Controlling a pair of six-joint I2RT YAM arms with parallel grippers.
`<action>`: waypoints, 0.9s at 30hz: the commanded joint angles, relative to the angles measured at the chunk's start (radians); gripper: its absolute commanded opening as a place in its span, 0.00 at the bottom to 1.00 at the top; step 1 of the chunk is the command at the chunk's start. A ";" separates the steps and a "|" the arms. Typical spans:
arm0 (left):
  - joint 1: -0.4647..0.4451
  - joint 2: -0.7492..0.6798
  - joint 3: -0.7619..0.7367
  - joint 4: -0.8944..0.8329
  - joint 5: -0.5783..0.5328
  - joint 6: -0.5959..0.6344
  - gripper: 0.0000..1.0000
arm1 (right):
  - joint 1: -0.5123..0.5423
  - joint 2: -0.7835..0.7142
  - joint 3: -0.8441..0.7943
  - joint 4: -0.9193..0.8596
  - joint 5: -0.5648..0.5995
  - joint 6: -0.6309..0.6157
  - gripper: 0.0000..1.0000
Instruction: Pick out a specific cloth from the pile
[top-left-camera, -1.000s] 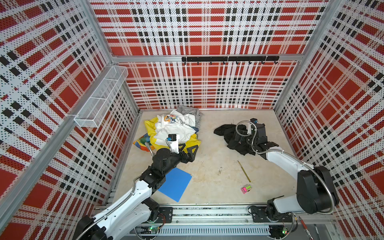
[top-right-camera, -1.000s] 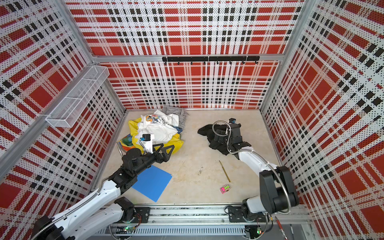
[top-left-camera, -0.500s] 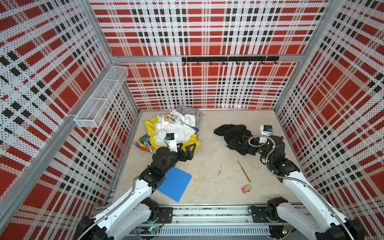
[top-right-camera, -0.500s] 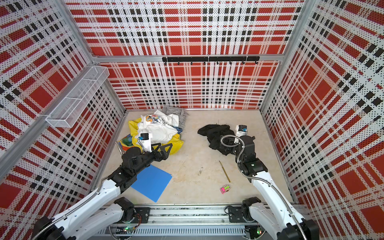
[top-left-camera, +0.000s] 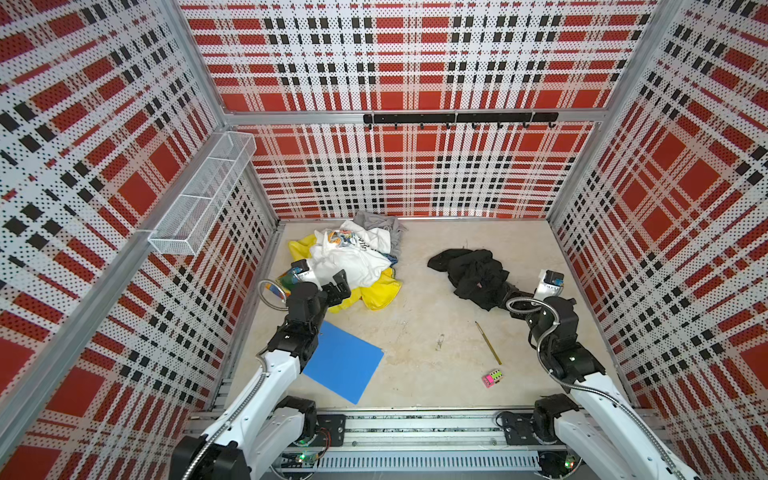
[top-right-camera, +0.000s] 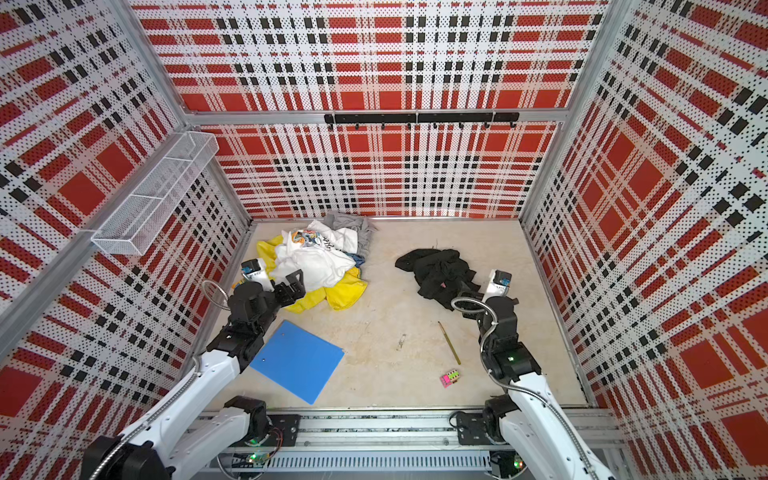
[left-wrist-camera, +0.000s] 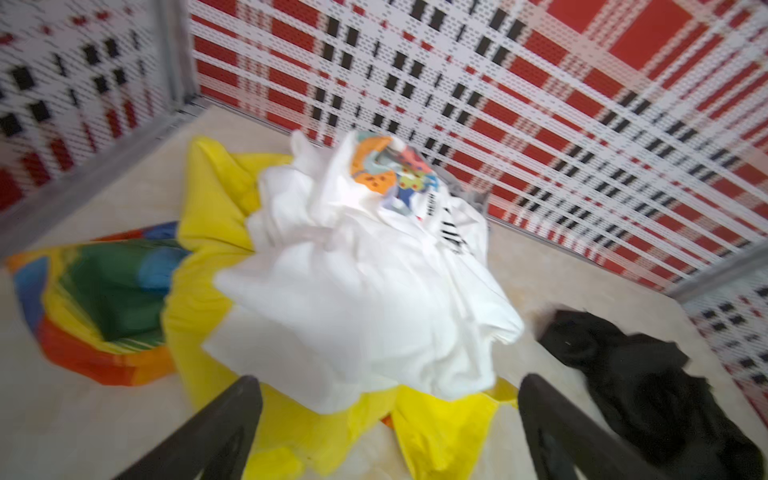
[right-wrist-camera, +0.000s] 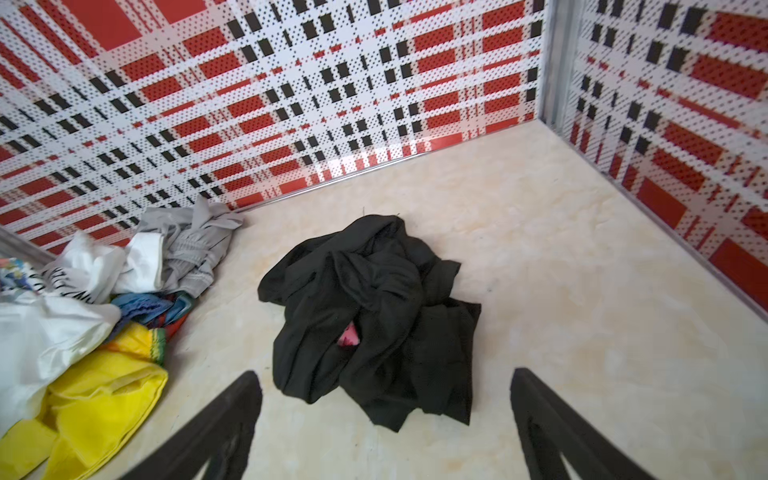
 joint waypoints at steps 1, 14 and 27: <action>0.048 0.061 -0.032 0.139 -0.041 0.121 0.99 | -0.051 0.037 0.004 0.097 0.045 -0.033 1.00; 0.052 0.448 -0.222 0.874 -0.096 0.431 0.99 | -0.149 0.222 -0.120 0.407 0.019 -0.145 1.00; 0.168 0.619 -0.205 1.011 0.150 0.386 0.99 | -0.178 0.440 -0.233 0.838 0.052 -0.249 1.00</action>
